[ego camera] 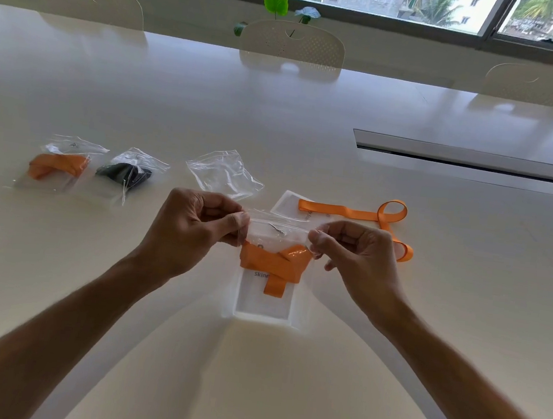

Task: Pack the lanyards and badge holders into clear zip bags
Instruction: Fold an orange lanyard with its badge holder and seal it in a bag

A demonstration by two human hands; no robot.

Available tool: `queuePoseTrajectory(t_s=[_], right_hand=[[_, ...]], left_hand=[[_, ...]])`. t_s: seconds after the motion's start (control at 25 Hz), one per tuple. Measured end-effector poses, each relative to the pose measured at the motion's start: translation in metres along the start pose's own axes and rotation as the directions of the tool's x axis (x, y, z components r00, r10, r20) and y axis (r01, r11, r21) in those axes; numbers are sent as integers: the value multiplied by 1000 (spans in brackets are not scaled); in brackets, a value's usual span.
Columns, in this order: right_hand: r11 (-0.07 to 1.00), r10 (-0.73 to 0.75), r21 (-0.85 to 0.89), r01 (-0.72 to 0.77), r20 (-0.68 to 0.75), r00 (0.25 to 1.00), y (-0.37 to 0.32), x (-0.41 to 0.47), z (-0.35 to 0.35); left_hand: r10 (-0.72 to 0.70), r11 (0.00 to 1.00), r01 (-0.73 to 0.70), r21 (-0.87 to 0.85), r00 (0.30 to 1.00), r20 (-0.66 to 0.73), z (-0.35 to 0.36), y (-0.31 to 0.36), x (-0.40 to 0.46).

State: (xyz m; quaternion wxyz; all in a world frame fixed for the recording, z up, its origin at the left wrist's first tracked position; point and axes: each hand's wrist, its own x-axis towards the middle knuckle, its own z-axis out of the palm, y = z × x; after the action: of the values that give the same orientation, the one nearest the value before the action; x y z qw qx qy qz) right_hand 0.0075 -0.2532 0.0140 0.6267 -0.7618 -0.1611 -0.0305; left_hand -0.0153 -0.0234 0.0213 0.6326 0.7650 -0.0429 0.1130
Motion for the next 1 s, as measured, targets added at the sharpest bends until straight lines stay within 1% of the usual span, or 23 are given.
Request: queuePoseTrajectory(t_s=[0.08,0.2,0.24,0.44,0.56,0.64,0.8,0.88,0.92,0.96,1.0], right_hand=[[1000,7,2,-7,-2,1000,0,0,0],[1000,12,5,-12,-14,1000,0,0,-1],[1000,11,5,-11,-12,1000,0,0,-1],[1000,-18,-3,18,32,999,1,-2,0],[999,-37,-36,40,60,997,4,-2,1],[998,-34,-46,38,67,997,8,-1,2],[999,5,-41,-4,39,999,13,2,2],[999,20,-37,-19,24,1000,14,2,3],[997,-1,-80,4,35,999,15,-1,5],[978,-58,-198,70,64,996,16,-4,7],[916,-136,-361,177,135,981,19,-8,10]], left_hand=[[-19,1000,19,-21,1000,-1,0,0,0],[-59,992,58,-109,998,-3,1,0,0],[-56,992,56,-116,998,1,1,0,0],[-7,1000,7,-12,1000,2,2,-3,0],[51,998,-50,46,999,-18,5,-5,-2],[62,997,-60,58,998,-29,8,-6,-3],[-55,995,51,-83,997,-48,8,-9,0],[-77,992,71,-104,996,-51,7,-12,2],[-78,993,73,-90,995,-60,5,-14,2],[-76,996,72,-61,994,-74,3,-17,4],[-67,998,66,-10,994,-89,0,-20,7]])
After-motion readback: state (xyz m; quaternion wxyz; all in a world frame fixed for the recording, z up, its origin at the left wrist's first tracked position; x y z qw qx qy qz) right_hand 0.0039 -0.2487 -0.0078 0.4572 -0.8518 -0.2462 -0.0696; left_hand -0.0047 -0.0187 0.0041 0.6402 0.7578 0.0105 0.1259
